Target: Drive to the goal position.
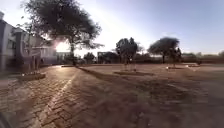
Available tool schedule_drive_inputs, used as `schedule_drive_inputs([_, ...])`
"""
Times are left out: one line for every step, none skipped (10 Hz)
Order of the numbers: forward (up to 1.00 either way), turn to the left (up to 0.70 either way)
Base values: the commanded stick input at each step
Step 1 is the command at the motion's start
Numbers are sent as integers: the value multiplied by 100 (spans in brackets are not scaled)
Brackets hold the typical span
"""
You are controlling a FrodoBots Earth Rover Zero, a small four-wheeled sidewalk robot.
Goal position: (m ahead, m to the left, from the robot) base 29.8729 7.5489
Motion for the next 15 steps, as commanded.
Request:
schedule_drive_inputs([100,27])
schedule_drive_inputs([100,23])
schedule_drive_inputs([100,9])
schedule_drive_inputs([100,0])
schedule_drive_inputs([100,0])
schedule_drive_inputs([100,0])
schedule_drive_inputs([100,0])
schedule_drive_inputs([100,0])
schedule_drive_inputs([100,0])
schedule_drive_inputs([100,0])
schedule_drive_inputs([100,0])
schedule_drive_inputs([100,0])
schedule_drive_inputs([100,0])
schedule_drive_inputs([100,0])
schedule_drive_inputs([100,0])
